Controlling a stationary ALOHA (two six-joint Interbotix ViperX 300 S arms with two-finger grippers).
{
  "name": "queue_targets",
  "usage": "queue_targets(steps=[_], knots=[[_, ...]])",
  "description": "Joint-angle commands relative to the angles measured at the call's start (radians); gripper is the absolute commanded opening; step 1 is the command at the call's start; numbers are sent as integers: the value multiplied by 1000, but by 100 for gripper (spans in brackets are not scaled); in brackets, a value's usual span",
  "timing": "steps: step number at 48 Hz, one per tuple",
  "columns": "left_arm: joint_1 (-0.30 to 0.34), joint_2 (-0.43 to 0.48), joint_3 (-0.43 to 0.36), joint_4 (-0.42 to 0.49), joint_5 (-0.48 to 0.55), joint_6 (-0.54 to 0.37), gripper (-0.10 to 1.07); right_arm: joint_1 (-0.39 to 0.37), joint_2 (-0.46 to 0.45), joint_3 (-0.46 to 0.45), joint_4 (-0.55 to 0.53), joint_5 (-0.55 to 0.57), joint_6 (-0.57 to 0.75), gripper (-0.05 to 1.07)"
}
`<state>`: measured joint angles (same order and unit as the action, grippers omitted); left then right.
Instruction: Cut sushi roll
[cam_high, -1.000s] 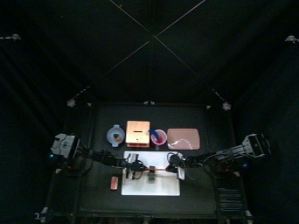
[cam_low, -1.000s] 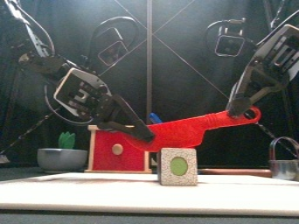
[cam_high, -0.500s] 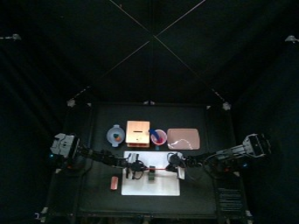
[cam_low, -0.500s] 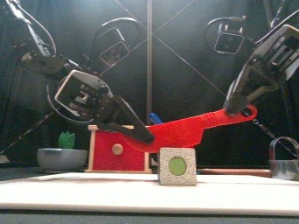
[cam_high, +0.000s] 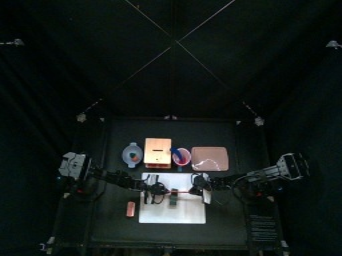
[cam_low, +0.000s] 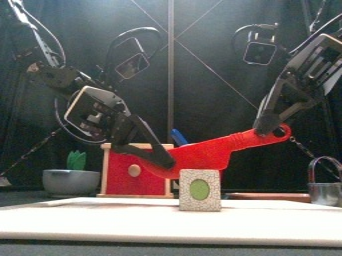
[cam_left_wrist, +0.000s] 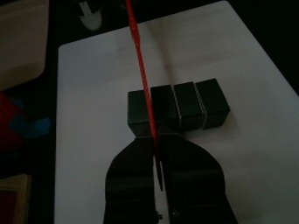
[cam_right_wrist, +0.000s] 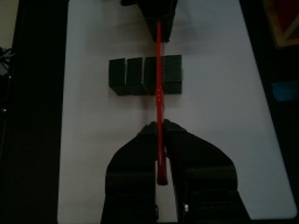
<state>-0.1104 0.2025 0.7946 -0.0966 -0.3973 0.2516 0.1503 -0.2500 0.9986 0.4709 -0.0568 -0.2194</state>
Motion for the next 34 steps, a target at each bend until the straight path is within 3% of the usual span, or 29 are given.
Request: queue_targets(steps=[1,6,20,34], knots=[[2,2,8,2,37,5,29,3,14,-6,0,0,2,39],[8,2,11,-5,67,3,29,-11,44,-3,-8,0,0,39],[118,2,32,11,98,6,29,-110,104,34,-61,0,0,39],[101,-9,20,21,129,3,29,-94,98,18,-57,3,2,39]])
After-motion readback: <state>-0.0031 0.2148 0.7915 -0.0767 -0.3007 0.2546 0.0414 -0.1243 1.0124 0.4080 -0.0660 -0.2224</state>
